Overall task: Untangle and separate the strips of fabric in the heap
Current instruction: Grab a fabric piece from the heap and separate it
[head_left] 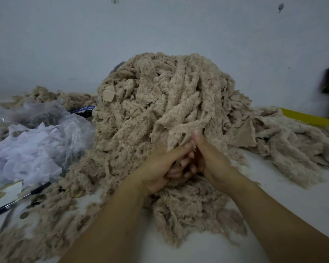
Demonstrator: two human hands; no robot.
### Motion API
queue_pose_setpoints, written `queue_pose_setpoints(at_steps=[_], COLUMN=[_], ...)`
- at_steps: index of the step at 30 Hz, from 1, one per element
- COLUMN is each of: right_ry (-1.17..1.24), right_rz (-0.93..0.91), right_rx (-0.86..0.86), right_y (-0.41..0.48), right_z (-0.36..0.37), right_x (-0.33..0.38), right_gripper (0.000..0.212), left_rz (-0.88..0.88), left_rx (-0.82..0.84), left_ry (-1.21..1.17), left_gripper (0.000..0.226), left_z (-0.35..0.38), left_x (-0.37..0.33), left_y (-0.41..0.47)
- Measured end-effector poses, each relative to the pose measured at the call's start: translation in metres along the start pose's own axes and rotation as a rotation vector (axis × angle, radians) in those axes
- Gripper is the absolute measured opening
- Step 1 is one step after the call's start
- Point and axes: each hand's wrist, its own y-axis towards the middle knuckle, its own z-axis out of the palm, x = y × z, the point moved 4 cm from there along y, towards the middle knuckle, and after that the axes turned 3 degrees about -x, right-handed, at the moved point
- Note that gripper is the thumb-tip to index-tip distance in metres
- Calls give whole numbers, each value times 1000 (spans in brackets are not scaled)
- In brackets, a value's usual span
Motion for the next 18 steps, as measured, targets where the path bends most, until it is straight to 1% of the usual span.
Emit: queue_pose_setpoints(at_steps=[2,4,6,7,10,12,13,14,16,17,18], right_ry=[-170,-351,-443,-464,-521,-480,-416,-327,-101,-4,39], right_rz=[-41,-101,-170,-184,-156,-115,-87,-60,-5,23,45], right_rx=[-70,-131,-202,-246,-345,-388,-417,-450,-552,-612,-656], right_y=[0,-1,-2,-1,0,1,2,4,6,6,5], right_z=[-1,-2,-3,-6,-14,-17,-19,-22,-35,-44,-52], right_x=[1,3,5,6,3,-1,-3,-4,-3,-2,-1], right_gripper=[72,58,41,39,50,52,52,51,46,45,46], left_rz=[15,56,62,57,54,54,64,76,121,150,171], left_rx=[-89,-167,-246,-261,-241,-258,-292,-348,-466,-508,-538], left_ry=[124,182,214,233,279,283,225,116,-88,-124,-145], left_gripper=[43,44,42,42,47,51,52,52,53,54,53], left_z=[1,0,-3,-4,-4,-3,-3,-5,-14,-20,-26], left_x=[-3,-5,-5,-5,-2,-3,-3,-4,-9,-12,-14], left_y=[-1,-1,0,1,1,0,1,1,2,1,1])
